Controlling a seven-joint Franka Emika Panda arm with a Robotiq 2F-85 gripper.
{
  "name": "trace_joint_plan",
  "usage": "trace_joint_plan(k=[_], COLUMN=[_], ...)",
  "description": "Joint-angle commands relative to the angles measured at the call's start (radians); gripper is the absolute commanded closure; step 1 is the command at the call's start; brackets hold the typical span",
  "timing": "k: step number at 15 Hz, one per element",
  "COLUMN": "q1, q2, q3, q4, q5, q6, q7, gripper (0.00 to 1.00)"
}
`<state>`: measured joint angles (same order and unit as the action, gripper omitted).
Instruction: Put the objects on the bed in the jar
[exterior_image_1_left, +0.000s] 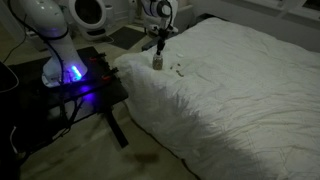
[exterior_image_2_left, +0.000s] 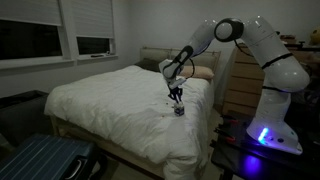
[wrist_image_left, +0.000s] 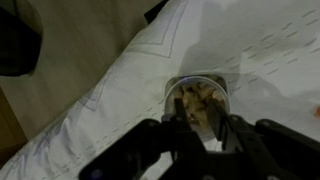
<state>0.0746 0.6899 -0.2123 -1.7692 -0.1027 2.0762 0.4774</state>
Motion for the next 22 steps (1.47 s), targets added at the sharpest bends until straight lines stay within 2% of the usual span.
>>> trace_joint_plan(k=[1, 10, 15, 16, 17, 22], q1=[-0.006, -0.004, -0.004, -0.002, 0.002, -0.01], q2=[-0.004, -0.044, -0.111, -0.116, -0.118, -0.098], q3=[0.009, 0.002, -0.031, -0.044, -0.058, -0.104], q4=[-0.005, -0.003, -0.011, -0.016, -0.017, -0.039], q5=[-0.019, -0.021, -0.045, -0.062, -0.08, -0.146], q6=[0.013, 0.005, 0.099, 0.133, 0.16, 0.263], q7=[0.0, 0.006, 0.047, 0.053, 0.067, 0.15], gripper=[0.98, 1.0, 1.0, 0.9, 0.73, 0.37])
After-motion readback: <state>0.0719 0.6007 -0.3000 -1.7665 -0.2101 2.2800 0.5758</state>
